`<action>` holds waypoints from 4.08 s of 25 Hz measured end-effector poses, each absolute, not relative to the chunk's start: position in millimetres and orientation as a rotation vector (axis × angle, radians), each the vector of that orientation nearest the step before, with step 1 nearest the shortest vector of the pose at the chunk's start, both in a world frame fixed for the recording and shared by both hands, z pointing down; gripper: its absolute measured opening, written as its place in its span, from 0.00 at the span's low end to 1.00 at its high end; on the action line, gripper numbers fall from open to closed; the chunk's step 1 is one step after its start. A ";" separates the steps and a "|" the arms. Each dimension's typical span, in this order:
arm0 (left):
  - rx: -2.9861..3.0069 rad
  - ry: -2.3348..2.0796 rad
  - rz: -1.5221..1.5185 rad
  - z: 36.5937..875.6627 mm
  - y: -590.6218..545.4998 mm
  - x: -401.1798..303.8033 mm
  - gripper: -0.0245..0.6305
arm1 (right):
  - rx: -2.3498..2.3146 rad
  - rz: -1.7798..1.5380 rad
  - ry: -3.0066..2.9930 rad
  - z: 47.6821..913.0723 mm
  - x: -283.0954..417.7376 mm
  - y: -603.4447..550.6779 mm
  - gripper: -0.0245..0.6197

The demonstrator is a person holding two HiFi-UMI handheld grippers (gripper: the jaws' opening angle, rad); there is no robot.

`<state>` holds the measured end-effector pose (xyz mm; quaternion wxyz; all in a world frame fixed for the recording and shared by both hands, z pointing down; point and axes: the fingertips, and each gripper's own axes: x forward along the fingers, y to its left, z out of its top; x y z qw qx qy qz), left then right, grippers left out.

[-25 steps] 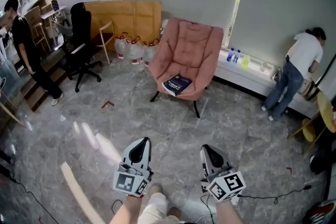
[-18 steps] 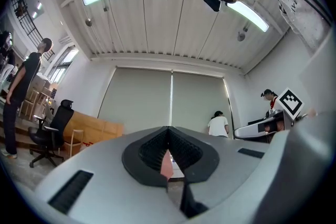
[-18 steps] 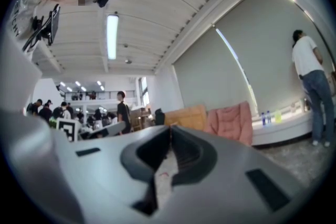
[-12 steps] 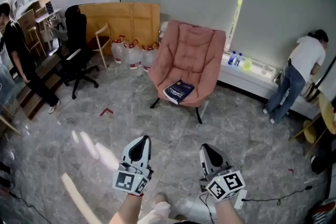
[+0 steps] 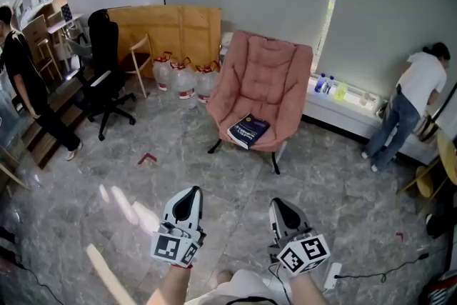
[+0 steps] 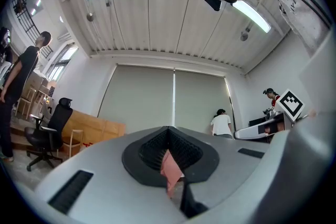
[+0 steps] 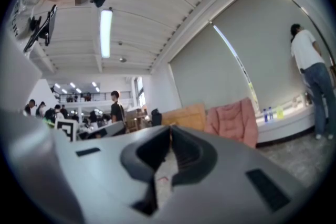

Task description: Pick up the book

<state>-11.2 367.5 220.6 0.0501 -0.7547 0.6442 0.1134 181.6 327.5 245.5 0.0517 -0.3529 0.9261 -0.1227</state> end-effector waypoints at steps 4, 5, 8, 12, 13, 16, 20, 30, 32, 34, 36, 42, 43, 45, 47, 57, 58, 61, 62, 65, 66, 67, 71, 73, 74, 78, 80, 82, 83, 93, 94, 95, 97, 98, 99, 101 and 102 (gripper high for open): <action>-2.286 1.964 0.362 220.0 358.5 -21.9 0.05 | -1.102 -0.353 2.808 246.9 178.6 314.8 0.06; -2.289 1.959 0.360 219.8 355.6 -22.0 0.05 | -1.112 -0.350 2.805 246.6 178.7 310.0 0.06; -2.312 1.946 0.332 224.9 345.5 -21.8 0.05 | -1.161 -0.351 2.798 249.5 178.7 292.8 0.06; -2.326 1.960 0.334 236.4 326.4 -34.2 0.05 | -1.211 -0.347 2.798 260.3 174.4 267.5 0.06; -2.327 1.956 0.337 237.4 321.3 -37.6 0.05 | -1.214 -0.350 2.797 262.7 172.7 262.0 0.06; -2.334 1.938 0.336 234.5 299.0 -46.3 0.05 | -1.220 -0.358 2.798 263.8 165.8 240.8 0.06; -2.345 1.923 0.338 233.2 265.8 -56.7 0.05 | -1.251 -0.390 2.779 274.1 158.8 205.1 0.06; -2.375 1.930 0.352 243.4 199.4 -87.3 0.05 | -1.294 -0.381 2.747 273.2 132.7 143.6 0.06; -2.391 1.915 0.342 244.8 184.9 -87.0 0.05 | -1.293 -0.379 2.753 272.9 127.2 132.1 0.06; -2.405 1.910 0.341 246.9 172.5 -88.6 0.05 | -1.293 -0.379 2.763 275.2 121.2 122.1 0.06; -2.416 1.908 0.339 249.4 161.6 -91.2 0.05 | -1.295 -0.392 2.766 278.7 116.2 113.0 0.06; -2.426 1.903 0.330 247.9 121.9 -102.6 0.05 | -1.311 -0.424 2.751 284.0 107.3 76.5 0.06; -2.426 1.904 0.327 248.3 116.2 -104.6 0.05 | -1.310 -0.430 2.744 284.9 106.2 70.9 0.06; -2.427 1.909 0.321 248.7 106.8 -107.9 0.05 | -1.307 -0.446 2.729 286.0 104.4 60.0 0.06; -2.421 1.912 0.321 246.0 99.0 -111.5 0.05 | -1.301 -0.449 2.726 284.1 100.4 49.9 0.06; -2.416 1.916 0.302 245.5 71.6 -128.2 0.05 | -1.269 -0.431 2.761 282.4 77.3 27.8 0.06; -2.422 1.910 0.299 246.2 68.4 -129.0 0.05 | -1.277 -0.429 2.757 283.3 77.5 26.1 0.06; -2.455 1.885 0.296 250.2 57.4 -129.3 0.05 | -1.316 -0.417 2.740 284.7 80.6 20.9 0.06; -2.470 1.872 0.299 251.7 52.5 -128.3 0.05 | -1.333 -0.413 2.734 283.7 82.0 18.7 0.06; -2.524 1.820 0.307 255.9 32.6 -122.7 0.05 | -1.386 -0.399 2.715 280.1 84.5 8.7 0.06; -2.544 1.800 0.309 257.3 24.9 -120.3 0.05 | -1.403 -0.395 2.709 279.3 84.5 4.9 0.06; -2.564 1.777 0.310 258.4 17.1 -118.1 0.05 | -1.419 -0.390 2.703 278.6 83.8 1.4 0.06; -2.634 1.689 0.317 260.9 -11.5 -112.2 0.05 | -1.487 -0.378 2.678 279.0 80.2 -9.8 0.06; -2.661 1.652 0.319 261.4 -24.5 -112.1 0.05 | -1.519 -0.381 2.658 280.1 78.3 -16.5 0.06; -2.673 1.636 0.318 261.8 -30.7 -112.8 0.05 | -1.534 -0.385 2.648 280.5 77.0 -20.2 0.06; -2.717 1.583 0.316 265.6 -55.1 -118.2 0.05 | -1.583 -0.388 2.612 282.5 70.3 -34.1 0.06; -2.735 1.558 0.317 268.4 -64.7 -121.8 0.05 | -1.606 -0.386 2.598 284.7 65.7 -38.8 0.06; -2.751 1.533 0.318 270.4 -73.8 -125.7 0.05 | -1.631 -0.387 2.582 287.0 61.3 -43.6 0.06; -2.758 1.521 0.319 270.9 -79.3 -127.5 0.05 | -1.644 -0.387 2.574 287.6 59.3 -47.1 0.06; -2.832 1.395 0.327 275.2 -123.5 -142.7 0.05 | -1.754 -0.374 2.505 290.0 37.2 -72.4 0.06; -2.838 1.385 0.329 276.1 -127.0 -143.2 0.05 | -1.763 -0.373 2.500 290.9 35.9 -74.0 0.06; -2.844 1.376 0.330 277.2 -130.0 -143.5 0.05 | -1.772 -0.371 2.496 291.9 34.8 -75.5 0.06; -2.853 1.364 0.329 279.7 -134.7 -144.4 0.05 | -1.785 -0.371 2.489 294.2 32.2 -77.7 0.06; -2.857 1.360 0.328 281.1 -136.7 -145.1 0.05 | -1.788 -0.374 2.486 295.7 30.4 -78.7 0.06; -2.861 1.358 0.327 282.6 -138.7 -145.8 0.05 | -1.790 -0.378 2.485 297.6 28.5 -79.6 0.06; -2.868 1.356 0.330 286.1 -142.3 -146.8 0.05 | -1.794 -0.384 2.488 302.4 25.0 -81.7 0.06; -2.872 1.355 0.331 287.9 -143.8 -147.2 0.05 | -1.797 -0.387 2.491 304.7 23.7 -82.9 0.06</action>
